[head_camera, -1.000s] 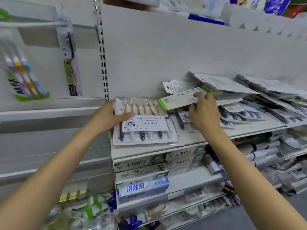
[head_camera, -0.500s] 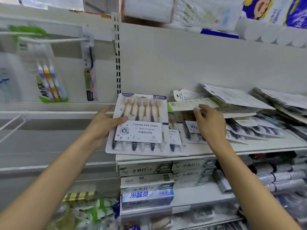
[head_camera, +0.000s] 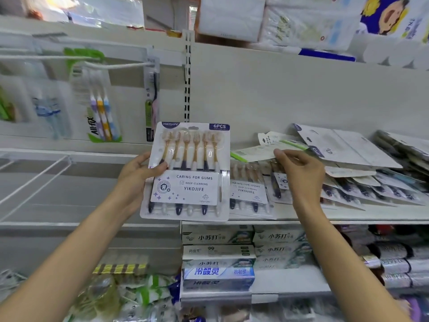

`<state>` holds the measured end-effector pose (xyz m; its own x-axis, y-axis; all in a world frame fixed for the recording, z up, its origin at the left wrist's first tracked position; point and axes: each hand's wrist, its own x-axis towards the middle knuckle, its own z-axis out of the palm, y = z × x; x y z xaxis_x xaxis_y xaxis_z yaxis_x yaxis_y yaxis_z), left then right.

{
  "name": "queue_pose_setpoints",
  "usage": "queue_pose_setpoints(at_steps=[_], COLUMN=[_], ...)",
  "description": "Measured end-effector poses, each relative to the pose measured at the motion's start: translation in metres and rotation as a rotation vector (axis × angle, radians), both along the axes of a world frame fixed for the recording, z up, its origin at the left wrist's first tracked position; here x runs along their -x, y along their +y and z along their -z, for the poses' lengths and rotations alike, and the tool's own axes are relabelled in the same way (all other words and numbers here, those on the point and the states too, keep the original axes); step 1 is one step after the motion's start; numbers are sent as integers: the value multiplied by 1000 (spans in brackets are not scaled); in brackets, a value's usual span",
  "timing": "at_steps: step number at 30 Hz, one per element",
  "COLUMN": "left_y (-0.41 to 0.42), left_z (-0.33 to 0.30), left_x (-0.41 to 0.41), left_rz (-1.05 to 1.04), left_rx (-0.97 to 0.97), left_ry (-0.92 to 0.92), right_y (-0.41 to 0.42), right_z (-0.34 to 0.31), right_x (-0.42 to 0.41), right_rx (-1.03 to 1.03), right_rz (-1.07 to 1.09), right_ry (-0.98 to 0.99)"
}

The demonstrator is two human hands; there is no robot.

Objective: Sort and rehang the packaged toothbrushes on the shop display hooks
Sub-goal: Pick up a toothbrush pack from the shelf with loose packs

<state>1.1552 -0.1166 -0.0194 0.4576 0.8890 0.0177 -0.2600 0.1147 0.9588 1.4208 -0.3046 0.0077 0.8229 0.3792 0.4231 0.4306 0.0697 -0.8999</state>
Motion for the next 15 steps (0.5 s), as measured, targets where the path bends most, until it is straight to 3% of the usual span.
queue_pose_setpoints(at_steps=[8, 15], left_y=[4, 2], left_z=[11, 14], left_x=[35, 56], left_rz=[-91, -88], left_rx=[-11, 52], left_ry=[-15, -50], right_y=[12, 17], right_z=[6, 2], right_x=[25, 44], right_rx=[-100, -127], right_rz=[-174, -270], right_ry=[179, 161])
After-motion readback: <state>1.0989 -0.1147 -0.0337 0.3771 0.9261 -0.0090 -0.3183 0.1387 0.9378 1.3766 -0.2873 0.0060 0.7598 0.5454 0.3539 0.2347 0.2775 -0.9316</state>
